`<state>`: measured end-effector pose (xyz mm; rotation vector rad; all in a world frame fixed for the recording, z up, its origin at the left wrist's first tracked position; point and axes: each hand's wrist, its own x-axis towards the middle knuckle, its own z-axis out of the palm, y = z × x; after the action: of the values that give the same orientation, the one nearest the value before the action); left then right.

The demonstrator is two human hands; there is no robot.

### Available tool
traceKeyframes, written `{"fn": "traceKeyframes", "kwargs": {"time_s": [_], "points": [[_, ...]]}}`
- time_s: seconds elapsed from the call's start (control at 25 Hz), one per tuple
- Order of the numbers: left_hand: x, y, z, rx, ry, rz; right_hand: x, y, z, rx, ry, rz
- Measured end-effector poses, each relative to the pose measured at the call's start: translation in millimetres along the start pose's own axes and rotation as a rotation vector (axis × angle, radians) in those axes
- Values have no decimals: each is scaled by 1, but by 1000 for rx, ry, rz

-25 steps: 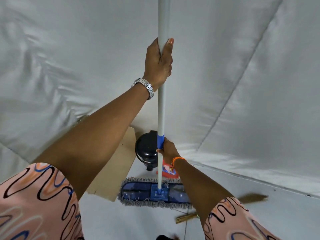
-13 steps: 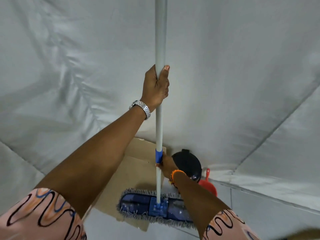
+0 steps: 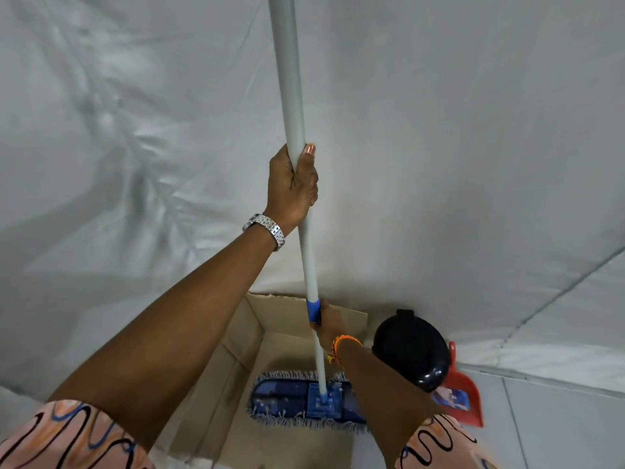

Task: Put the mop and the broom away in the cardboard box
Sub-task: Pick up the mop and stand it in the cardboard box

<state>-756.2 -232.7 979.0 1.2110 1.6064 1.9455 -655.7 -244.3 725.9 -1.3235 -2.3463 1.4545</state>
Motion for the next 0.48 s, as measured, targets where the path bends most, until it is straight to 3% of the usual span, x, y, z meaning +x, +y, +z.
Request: {"fn": "traceKeyframes", "kwargs": {"time_s": [0.24, 0.48], "points": [[62, -80, -81, -23, -101, -6, 103, -50, 65, 54, -29, 118], [119, -154, -118, -50, -67, -13, 180, -57, 97, 92, 93, 283]]}}
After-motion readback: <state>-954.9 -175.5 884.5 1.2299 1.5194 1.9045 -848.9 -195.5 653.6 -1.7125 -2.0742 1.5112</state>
